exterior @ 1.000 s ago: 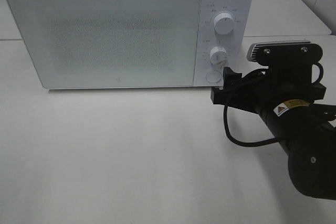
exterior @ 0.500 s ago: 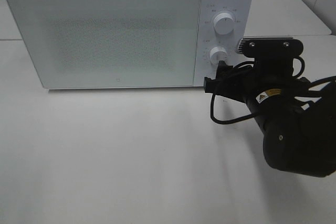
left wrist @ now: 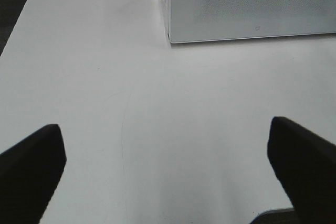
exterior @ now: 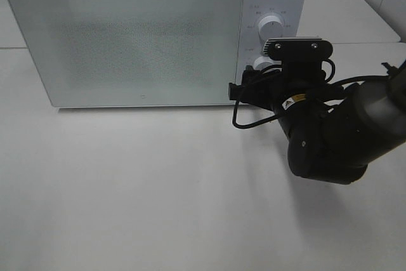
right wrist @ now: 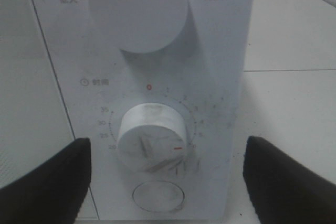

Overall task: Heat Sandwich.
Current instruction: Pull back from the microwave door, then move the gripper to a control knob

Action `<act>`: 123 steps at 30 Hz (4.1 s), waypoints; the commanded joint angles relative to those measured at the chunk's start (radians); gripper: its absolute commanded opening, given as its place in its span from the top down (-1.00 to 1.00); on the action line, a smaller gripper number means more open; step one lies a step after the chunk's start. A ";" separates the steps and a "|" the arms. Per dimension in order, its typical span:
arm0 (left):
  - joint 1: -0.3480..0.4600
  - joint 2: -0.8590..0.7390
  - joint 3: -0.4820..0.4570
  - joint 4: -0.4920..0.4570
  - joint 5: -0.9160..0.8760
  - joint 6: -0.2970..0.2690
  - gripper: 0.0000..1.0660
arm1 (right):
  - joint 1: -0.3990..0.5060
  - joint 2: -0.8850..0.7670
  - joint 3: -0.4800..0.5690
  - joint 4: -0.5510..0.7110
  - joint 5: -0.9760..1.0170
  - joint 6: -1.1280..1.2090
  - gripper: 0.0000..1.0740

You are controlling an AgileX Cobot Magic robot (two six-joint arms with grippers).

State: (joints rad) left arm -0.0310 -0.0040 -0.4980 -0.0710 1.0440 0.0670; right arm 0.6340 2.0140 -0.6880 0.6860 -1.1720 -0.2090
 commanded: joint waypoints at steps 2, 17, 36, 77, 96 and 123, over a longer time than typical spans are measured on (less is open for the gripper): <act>0.004 -0.026 0.003 0.000 -0.016 -0.004 -0.90 | -0.007 0.027 -0.039 -0.013 0.005 0.002 -0.42; 0.004 -0.026 0.003 0.000 -0.016 -0.004 -0.90 | -0.049 0.073 -0.114 -0.039 0.023 -0.010 -0.42; 0.004 -0.026 0.003 0.000 -0.016 -0.004 -0.90 | -0.014 0.046 -0.081 -0.021 0.004 -0.010 -0.35; 0.004 -0.026 0.003 0.000 -0.016 -0.004 -0.90 | -0.017 0.046 -0.081 -0.025 -0.026 0.372 0.76; 0.004 -0.026 0.003 0.000 -0.016 -0.004 -0.90 | -0.017 0.046 -0.081 -0.032 -0.033 1.186 0.75; 0.004 -0.026 0.003 0.000 -0.016 -0.004 -0.90 | -0.017 0.046 -0.081 -0.033 -0.078 1.754 0.74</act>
State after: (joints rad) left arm -0.0310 -0.0040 -0.4980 -0.0710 1.0440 0.0670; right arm 0.6180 2.0720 -0.7620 0.6830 -1.1770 1.5450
